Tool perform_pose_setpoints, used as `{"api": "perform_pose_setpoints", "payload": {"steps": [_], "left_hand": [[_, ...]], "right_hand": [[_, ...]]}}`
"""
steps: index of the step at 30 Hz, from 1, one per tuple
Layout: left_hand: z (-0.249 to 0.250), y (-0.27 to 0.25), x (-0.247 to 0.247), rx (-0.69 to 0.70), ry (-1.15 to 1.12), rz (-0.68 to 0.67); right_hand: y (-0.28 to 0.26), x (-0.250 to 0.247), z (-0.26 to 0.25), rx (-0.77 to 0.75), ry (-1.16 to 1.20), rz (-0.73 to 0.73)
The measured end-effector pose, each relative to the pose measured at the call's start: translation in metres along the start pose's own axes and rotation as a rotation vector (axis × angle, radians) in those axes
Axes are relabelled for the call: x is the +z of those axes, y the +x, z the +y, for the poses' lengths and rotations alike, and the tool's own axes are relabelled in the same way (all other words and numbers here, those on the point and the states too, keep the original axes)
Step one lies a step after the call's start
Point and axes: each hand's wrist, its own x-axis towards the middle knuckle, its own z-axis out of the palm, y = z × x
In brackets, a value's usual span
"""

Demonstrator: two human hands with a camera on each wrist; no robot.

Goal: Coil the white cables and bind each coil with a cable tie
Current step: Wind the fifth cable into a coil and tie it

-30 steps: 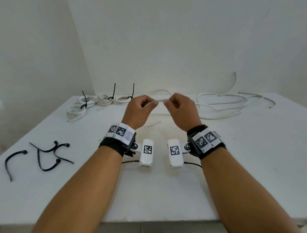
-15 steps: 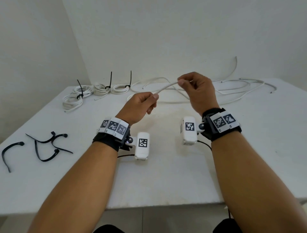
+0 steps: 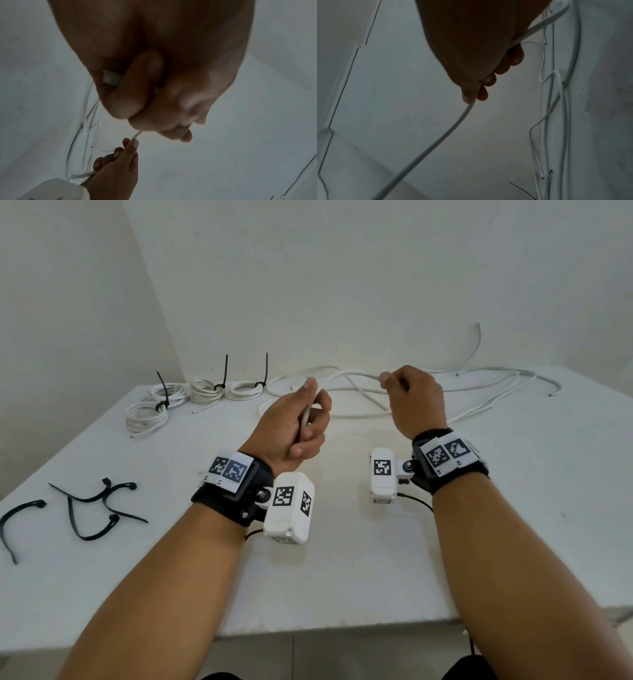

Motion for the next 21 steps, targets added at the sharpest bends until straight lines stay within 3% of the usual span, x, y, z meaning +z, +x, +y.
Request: {"api": "perform_pose_setpoints", "payload": {"steps": [3,7,11,14,16,19,21], "left_hand": [[-0.003,0.002,0.001,0.018,-0.126,-0.064],[0.000,0.007,-0.002,0.180,-0.315,-0.011],[-0.008,0.013,-0.008,0.267,-0.178,0.163],[-0.014,0.017,-0.008,0.298,-0.114,0.198],[-0.018,0.019,-0.010,0.309,0.017,0.261],[-0.026,0.021,-0.016,0.329,0.515,0.426],[-0.027,0.021,-0.017,0.310,0.790,0.427]], "right_hand": [[-0.002,-0.003,0.002,0.023,-0.038,-0.063],[-0.016,0.006,-0.010,-0.059,-0.121,-0.411],[-0.025,0.009,-0.022,-0.084,-0.142,-0.625],[-0.029,0.008,-0.027,-0.109,-0.159,-0.721],[-0.032,0.009,-0.031,-0.123,-0.159,-0.774],[-0.036,0.011,-0.037,-0.144,-0.128,-0.817],[-0.039,0.013,-0.041,-0.178,-0.137,-0.833]]}}
